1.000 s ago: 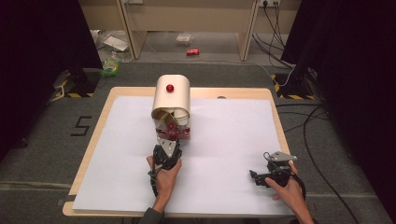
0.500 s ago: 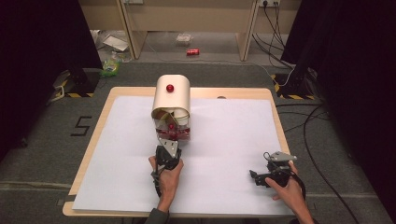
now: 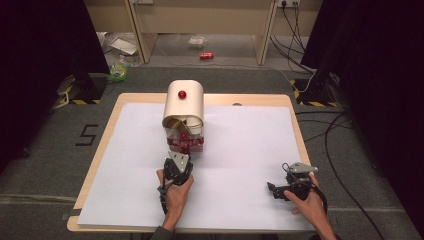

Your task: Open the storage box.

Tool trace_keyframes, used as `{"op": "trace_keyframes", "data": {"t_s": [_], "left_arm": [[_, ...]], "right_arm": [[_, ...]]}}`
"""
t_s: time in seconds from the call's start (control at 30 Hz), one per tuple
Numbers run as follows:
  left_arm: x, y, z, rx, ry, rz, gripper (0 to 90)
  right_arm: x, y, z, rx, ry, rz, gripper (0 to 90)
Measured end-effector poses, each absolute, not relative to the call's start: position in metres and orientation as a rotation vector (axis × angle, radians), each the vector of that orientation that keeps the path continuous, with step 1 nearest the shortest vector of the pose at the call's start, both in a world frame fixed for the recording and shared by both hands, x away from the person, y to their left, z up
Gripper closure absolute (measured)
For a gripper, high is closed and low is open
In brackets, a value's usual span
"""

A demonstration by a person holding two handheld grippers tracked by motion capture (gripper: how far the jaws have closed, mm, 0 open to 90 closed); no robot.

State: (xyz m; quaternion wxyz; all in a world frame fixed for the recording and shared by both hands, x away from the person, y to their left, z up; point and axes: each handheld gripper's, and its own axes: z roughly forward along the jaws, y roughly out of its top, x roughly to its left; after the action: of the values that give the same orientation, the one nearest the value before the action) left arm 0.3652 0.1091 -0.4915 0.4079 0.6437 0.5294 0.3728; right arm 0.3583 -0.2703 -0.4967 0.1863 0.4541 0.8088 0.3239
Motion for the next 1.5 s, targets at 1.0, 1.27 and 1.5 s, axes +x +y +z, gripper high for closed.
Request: {"op": "trace_keyframes", "data": {"t_s": [1.0,1.27,1.5], "left_arm": [[0.346,0.129,-0.467,1.688,1.129,0.738,48.5],[0.35,0.133,-0.457,1.702,1.046,0.719,39.2],[0.356,0.135,-0.449,1.72,0.99,0.724,30.0]], "right_arm": [[0.358,-0.27,-0.497,1.28,2.277,0.912,0.4],[0.358,-0.27,-0.497,1.279,2.277,0.913,0.4],[0.358,-0.27,-0.497,1.279,2.277,0.913,0.4]]}}
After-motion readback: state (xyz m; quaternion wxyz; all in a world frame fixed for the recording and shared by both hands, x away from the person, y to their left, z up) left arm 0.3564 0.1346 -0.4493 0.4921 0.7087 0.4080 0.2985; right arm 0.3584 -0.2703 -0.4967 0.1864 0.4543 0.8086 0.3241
